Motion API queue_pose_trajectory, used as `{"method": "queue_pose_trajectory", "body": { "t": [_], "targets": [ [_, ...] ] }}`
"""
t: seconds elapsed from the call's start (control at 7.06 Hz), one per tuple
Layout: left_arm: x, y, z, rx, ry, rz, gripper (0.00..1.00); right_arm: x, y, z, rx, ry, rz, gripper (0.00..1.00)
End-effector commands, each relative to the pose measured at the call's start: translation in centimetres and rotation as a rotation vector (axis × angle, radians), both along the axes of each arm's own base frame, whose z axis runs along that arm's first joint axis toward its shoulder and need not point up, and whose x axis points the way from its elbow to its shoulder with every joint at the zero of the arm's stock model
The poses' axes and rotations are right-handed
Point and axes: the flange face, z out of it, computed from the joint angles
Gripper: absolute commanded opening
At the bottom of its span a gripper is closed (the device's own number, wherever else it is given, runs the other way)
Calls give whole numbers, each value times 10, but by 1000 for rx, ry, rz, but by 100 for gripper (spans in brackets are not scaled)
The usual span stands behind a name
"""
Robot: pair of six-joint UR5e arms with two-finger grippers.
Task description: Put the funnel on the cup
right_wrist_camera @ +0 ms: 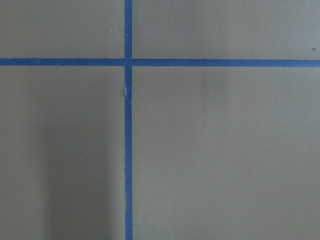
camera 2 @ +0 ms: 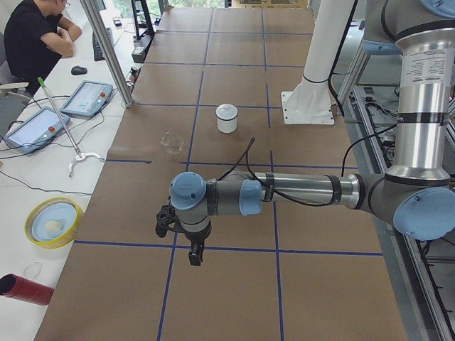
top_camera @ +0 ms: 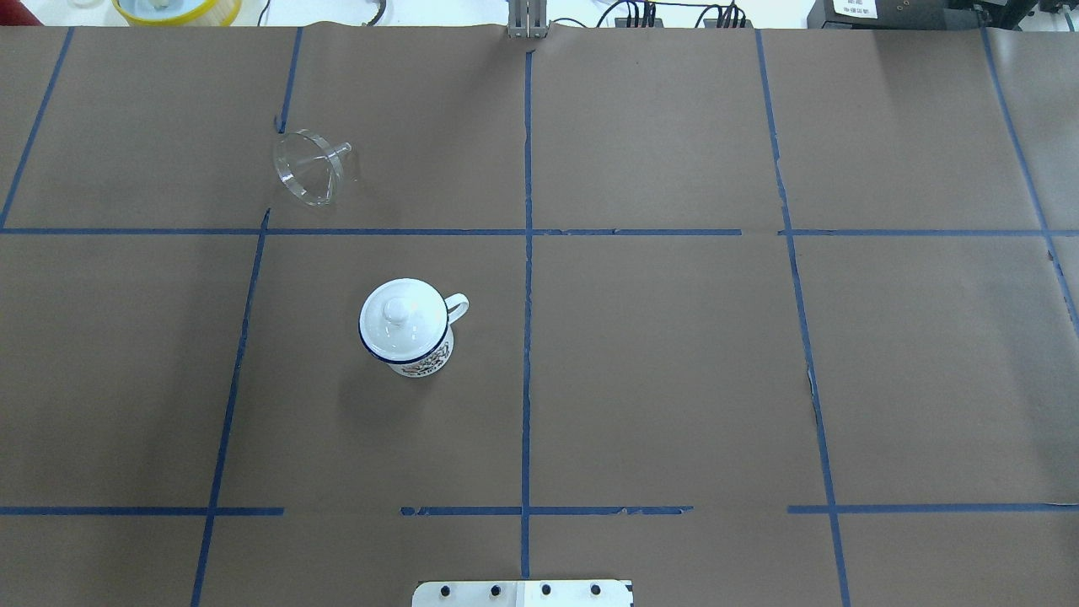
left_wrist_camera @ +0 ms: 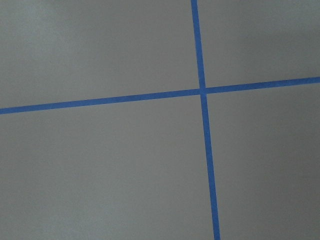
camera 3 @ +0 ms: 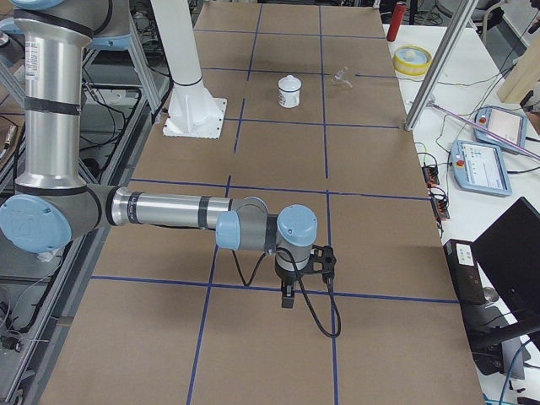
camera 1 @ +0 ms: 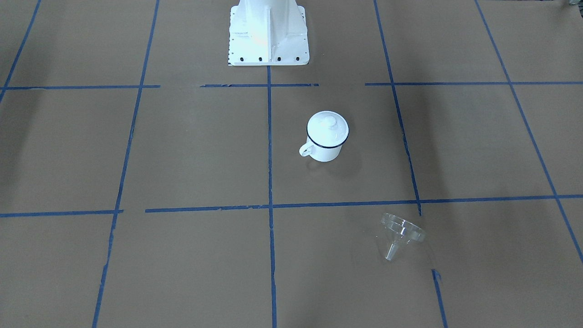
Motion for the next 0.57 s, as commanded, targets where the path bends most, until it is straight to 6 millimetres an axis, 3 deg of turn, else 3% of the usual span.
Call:
{"method": "queue_pose_trajectory", "body": {
  "t": [0.0,0.14,0.42],
  "targets": [
    [0,-1,-4,6,1,-1,100,0,0,0,0,0,0,100],
    [0,-7,-10,18,-1,-3,100,0,-1,-1,1,0,0,100],
    [3,-45,-65,101,-13,-14,100,0,0,0,0,0,0,100]
  ]
}}
